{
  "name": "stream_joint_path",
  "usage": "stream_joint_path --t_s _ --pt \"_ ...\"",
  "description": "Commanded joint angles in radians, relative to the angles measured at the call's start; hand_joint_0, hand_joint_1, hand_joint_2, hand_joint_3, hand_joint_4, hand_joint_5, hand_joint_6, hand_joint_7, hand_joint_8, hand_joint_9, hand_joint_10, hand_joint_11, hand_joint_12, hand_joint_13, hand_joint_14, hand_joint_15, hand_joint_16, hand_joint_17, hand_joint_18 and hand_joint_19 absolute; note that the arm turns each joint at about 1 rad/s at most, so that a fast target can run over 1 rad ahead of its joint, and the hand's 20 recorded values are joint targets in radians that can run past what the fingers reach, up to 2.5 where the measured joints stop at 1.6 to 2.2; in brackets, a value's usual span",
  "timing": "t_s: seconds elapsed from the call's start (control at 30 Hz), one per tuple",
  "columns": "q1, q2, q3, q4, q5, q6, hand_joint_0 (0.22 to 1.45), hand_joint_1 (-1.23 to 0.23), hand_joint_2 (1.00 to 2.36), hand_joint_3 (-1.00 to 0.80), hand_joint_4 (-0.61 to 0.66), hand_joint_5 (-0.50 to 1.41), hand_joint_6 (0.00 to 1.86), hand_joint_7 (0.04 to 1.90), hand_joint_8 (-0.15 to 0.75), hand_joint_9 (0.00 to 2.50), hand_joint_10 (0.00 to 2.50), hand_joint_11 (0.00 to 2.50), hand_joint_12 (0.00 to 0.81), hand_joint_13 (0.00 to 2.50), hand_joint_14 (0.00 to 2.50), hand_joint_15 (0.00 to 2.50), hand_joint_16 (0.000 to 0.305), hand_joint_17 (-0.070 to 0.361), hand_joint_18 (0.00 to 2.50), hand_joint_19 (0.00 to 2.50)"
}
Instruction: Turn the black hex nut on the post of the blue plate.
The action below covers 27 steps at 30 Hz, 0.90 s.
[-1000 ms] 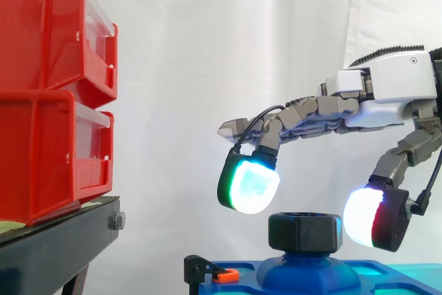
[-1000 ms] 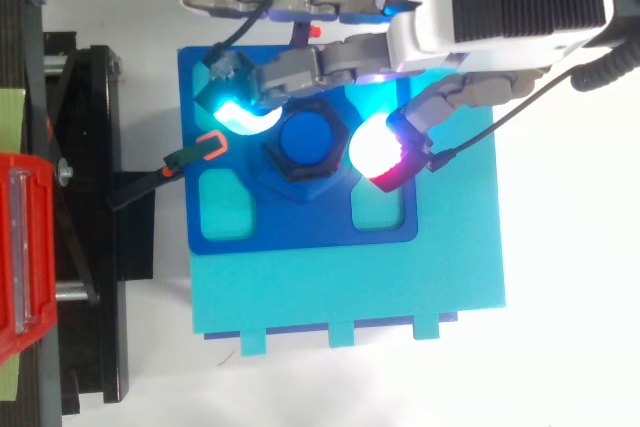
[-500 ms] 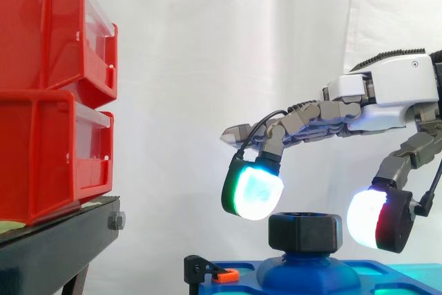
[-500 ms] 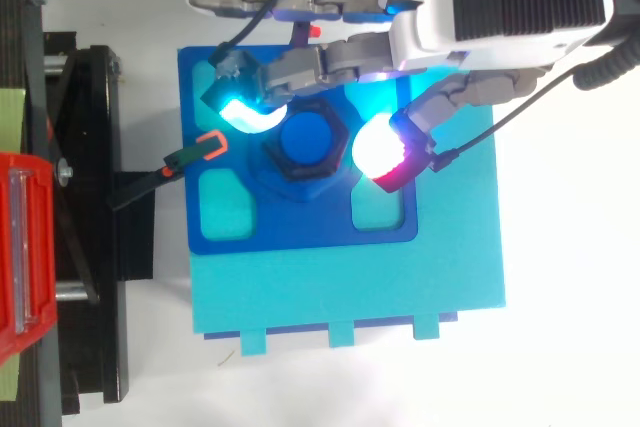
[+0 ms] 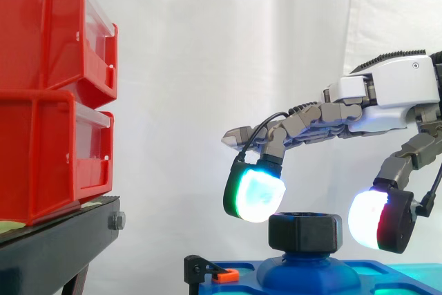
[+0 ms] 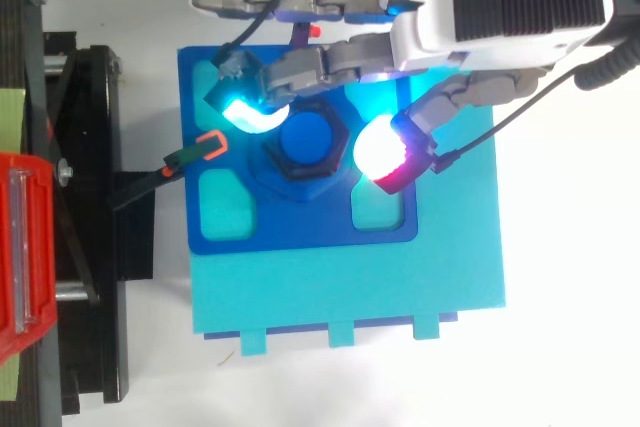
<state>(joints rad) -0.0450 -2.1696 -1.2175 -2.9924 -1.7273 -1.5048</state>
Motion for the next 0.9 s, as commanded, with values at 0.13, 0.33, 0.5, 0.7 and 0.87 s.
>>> stream_joint_path --t_s 0.13,0.33,0.5,0.7,0.87 --pt "-0.001 -0.001 0.001 0.0 0.002 0.0 0.44 -0.71 1.0 -0.5 -0.04 -0.3 0.5 0.72 0.103 0.0 0.0 0.0 0.304 0.0 0.0 0.01 0.043 0.096 0.0 0.15" --pt "-0.001 0.001 0.0 -0.002 0.002 0.0 0.45 -0.71 1.0 -0.5 -0.04 -0.3 0.5 0.72 0.103 0.0 0.0 0.0 0.303 0.0 0.0 0.01 0.043 0.096 0.0 0.15" --pt "-0.003 0.001 0.0 -0.007 0.002 0.0 0.45 -0.71 1.0 -0.5 -0.04 -0.3 0.5 0.72 0.102 0.0 0.0 0.0 0.302 0.0 0.0 0.02 0.042 0.095 0.0 0.15" --pt "-0.004 0.001 0.001 -0.01 0.0 0.002 0.45 -0.7 1.0 -0.5 -0.04 -0.3 0.5 0.72 0.102 0.0 0.0 0.0 0.301 0.0 0.0 0.01 0.042 0.094 0.0 0.15" --pt "-0.004 0.001 0.0 -0.016 0.002 0.0 0.46 -0.68 1.0 -0.5 -0.04 -0.3 0.5 0.73 0.102 0.0 0.0 0.0 0.298 0.0 0.0 0.01 0.041 0.093 0.0 0.15"
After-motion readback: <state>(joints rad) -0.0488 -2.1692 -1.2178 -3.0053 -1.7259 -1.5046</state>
